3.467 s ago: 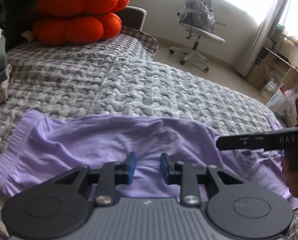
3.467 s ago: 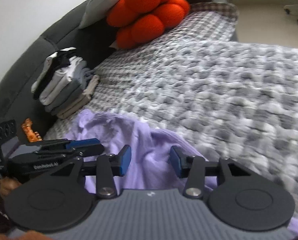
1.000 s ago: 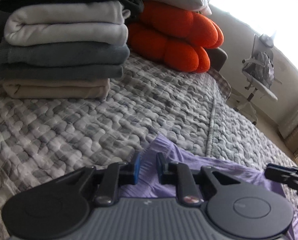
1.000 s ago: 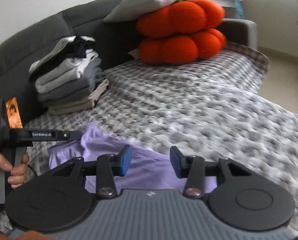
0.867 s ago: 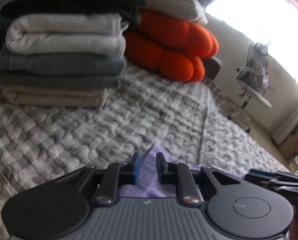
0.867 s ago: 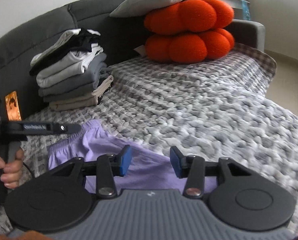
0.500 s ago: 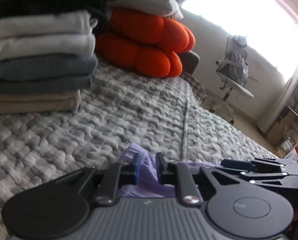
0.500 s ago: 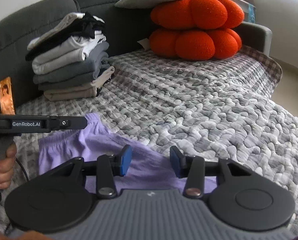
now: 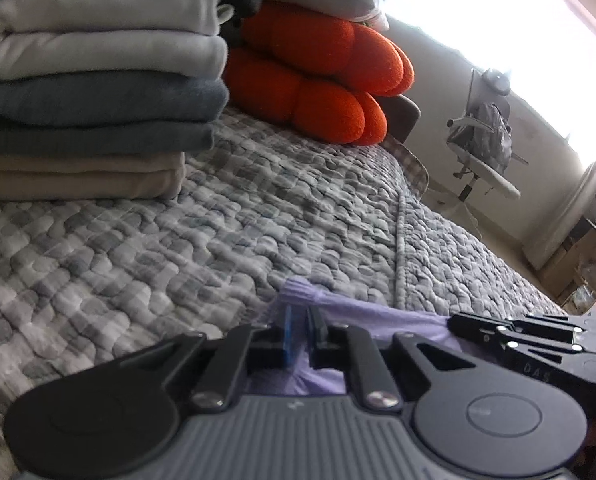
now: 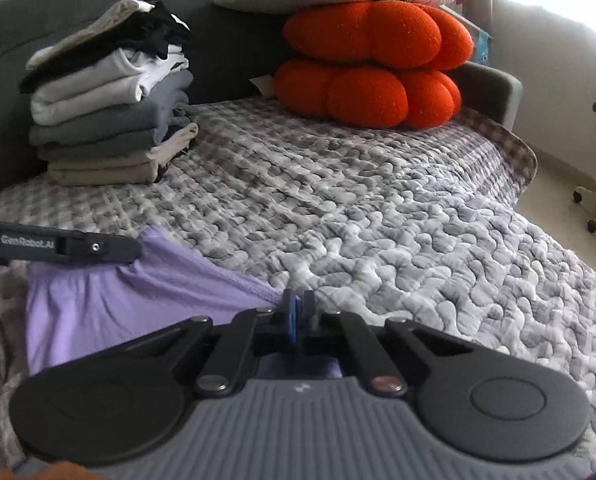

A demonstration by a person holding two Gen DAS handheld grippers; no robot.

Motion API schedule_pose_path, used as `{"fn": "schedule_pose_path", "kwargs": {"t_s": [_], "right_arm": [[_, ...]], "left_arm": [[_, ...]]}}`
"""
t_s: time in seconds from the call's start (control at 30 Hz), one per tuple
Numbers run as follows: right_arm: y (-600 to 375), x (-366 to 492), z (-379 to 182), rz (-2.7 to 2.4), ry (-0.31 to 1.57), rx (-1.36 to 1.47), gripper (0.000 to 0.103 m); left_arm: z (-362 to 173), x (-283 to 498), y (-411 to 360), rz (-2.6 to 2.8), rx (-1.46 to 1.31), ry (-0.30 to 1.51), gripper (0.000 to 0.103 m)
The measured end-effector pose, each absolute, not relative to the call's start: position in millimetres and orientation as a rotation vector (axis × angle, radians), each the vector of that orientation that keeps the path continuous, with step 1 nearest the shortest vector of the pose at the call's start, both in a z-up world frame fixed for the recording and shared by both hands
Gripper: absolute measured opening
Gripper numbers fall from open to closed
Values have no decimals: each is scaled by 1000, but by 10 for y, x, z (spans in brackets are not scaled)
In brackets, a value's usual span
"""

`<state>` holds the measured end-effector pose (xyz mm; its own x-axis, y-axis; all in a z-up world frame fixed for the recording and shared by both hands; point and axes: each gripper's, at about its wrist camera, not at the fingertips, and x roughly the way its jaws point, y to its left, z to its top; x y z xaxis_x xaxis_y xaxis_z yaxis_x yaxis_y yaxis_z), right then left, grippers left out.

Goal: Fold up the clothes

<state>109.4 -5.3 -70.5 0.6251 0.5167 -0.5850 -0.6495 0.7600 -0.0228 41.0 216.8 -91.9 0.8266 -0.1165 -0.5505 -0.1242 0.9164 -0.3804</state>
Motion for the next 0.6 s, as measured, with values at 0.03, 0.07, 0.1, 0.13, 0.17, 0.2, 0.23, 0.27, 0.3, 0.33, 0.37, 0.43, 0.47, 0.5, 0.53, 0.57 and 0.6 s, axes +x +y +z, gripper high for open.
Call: {"fn": "schedule_pose_path", "kwargs": {"t_s": [0.03,0.07,0.1,0.13,0.17,0.2,0.23,0.27,0.3,0.33,0.37,0.43,0.47,0.5,0.53,0.57,0.6], "right_arm": [[-49,1092,-690,674,592,-242,2],[-47,1090,-675,672,594,-240,3],[-59,1091,-660,672,598,-229,6],[-79,1086,-639,672,599,-212,8],[-100,1080,-618,673,600,-194,15],[-119,1074,-601,672,601,-183,16],[-138,1069,-585,673,601,-177,16],[-153,1061,-567,675,600,-172,16],[-169,1052,-551,673,596,-169,16],[-176,1044,-539,676,594,-165,16],[-181,1036,-527,678,592,-162,16],[-186,1013,-511,697,597,-151,16],[-175,999,-511,710,603,-149,16],[-162,984,-512,723,609,-148,16],[-142,962,-524,734,615,-155,16],[-120,940,-537,745,621,-162,16],[-106,933,-560,748,625,-169,16]], "left_arm": [[-914,408,2173,5,-424,602,8],[-905,400,2182,7,-433,601,8],[-894,390,2191,9,-443,599,8],[-881,374,2200,8,-453,593,8],[-868,356,2208,6,-462,587,8],[-847,337,2212,4,-468,576,8],[-825,318,2215,2,-473,565,8],[-795,305,2213,-2,-474,551,8],[-764,293,2209,-6,-475,537,8],[-740,289,2190,-19,-470,527,8],[-718,286,2168,-33,-463,518,8],[-683,287,2115,-63,-445,505,8],[-683,301,2072,-79,-427,508,8],[-686,315,2027,-95,-408,512,8],[-701,344,1995,-100,-387,526,8],[-719,375,1965,-104,-366,541,8],[-736,407,1936,-108,-345,557,8]]}}
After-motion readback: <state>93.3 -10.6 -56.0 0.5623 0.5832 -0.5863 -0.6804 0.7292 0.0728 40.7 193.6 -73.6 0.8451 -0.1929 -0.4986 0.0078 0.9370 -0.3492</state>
